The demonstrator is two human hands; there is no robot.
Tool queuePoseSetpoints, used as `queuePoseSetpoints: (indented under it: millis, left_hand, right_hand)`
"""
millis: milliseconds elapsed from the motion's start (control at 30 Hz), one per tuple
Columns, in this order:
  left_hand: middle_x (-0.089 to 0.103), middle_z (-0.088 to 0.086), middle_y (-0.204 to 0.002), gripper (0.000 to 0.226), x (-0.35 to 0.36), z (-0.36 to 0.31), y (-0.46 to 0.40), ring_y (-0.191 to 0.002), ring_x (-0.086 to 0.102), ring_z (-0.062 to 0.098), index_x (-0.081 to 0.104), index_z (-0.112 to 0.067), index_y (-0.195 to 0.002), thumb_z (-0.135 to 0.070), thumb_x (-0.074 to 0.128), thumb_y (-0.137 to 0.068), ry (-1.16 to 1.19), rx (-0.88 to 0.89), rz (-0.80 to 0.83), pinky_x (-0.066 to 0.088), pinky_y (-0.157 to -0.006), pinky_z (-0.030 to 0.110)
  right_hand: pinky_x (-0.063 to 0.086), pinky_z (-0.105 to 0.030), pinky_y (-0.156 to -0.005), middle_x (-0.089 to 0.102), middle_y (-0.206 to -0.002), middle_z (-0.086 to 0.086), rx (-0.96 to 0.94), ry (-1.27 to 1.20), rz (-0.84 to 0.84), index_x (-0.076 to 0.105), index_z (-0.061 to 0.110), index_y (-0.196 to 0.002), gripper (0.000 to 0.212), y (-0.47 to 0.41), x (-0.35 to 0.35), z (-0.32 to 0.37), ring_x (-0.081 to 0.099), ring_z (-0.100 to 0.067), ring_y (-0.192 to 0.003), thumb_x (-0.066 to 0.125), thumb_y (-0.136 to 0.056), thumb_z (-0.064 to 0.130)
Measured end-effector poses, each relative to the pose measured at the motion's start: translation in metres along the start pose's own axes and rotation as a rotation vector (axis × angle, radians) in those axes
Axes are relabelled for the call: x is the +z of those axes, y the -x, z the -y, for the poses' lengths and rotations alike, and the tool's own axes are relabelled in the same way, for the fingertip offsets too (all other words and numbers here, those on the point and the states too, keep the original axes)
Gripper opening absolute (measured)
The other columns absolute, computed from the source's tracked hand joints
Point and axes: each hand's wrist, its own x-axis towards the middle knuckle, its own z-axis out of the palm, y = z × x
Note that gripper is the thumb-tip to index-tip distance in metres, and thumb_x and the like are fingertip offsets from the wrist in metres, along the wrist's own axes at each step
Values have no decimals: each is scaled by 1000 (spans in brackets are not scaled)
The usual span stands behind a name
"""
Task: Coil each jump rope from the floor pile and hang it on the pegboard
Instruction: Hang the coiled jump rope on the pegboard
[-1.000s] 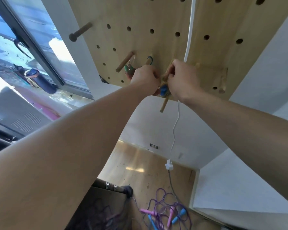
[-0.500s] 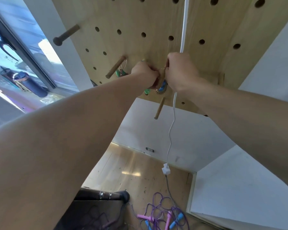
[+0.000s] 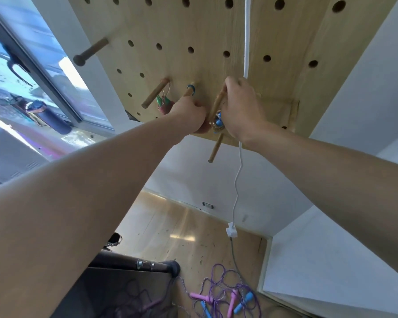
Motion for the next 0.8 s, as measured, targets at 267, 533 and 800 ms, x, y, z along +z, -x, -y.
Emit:
queuePoseSetpoints:
  millis: [267,533,800]
  left_hand:
    - [75,12,-100,19,6,37,75,-91,74,25,64,-11,-108,-16,49,-99,-149,22,-34,62,-81,37]
    - [68,7,-106,14,42,93,166,-89,66,26,65,-18,-104,-19,54,-96,-470,71,13,49,-66,26]
    - [69,8,-107,13,84,176,234,-83,59,24,65,-16,-105,-20,56,-96,-463,23,120,52,-74,32]
  right_hand:
    - [44,-24,-73,52,-113,-3,-130,-165,59,54,13,-111,17,67,-11,6,51,-17,-98,50,-97,5]
    - [43,-34,-76,54,-108,-3,-75,-91,384,55,14,-108,24,167,16,-17,53,-23,-94,46,-88,5]
    - [45,-32,-65,63,-100,-6,96,-39,669,60,15,-99,23,268,57,-37,59,-27,-91,50,-81,5]
